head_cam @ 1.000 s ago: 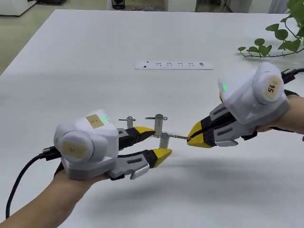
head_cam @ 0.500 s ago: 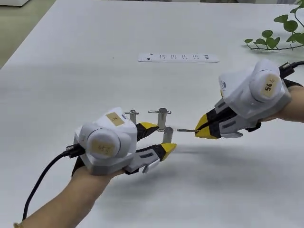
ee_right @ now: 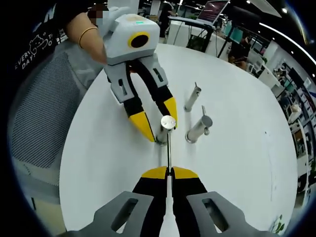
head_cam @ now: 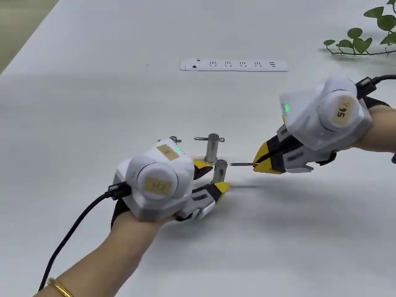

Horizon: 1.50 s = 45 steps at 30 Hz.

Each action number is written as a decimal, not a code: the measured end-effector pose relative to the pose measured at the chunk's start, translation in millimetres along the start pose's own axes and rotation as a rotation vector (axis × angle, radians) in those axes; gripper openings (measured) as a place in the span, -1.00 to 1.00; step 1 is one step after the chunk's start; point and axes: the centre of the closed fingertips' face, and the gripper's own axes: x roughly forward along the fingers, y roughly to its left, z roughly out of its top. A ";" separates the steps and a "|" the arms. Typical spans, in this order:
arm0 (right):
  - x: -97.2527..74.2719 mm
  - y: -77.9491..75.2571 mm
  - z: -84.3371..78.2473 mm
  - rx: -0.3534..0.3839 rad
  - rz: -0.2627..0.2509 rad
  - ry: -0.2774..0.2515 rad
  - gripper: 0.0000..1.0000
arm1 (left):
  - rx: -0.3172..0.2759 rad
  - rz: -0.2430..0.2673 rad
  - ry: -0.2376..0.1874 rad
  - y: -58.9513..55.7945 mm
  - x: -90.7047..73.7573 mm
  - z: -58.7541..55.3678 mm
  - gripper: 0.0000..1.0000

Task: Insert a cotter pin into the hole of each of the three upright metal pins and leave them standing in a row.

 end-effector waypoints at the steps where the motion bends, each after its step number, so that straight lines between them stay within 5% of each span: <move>1: 0.3 -0.5 0.1 -0.002 0.000 -0.001 -1.00 | -0.010 -0.004 0.001 -0.5 0.8 -0.4 -0.60; 16: 6.2 1.0 4.8 -0.021 0.018 -0.001 -1.00 | -0.037 -0.001 0.018 1.4 7.1 -5.3 -0.79; 45: 15.4 -2.7 22.5 -0.091 0.025 0.020 -1.00 | -0.043 -0.048 0.000 1.3 7.1 -6.0 -0.79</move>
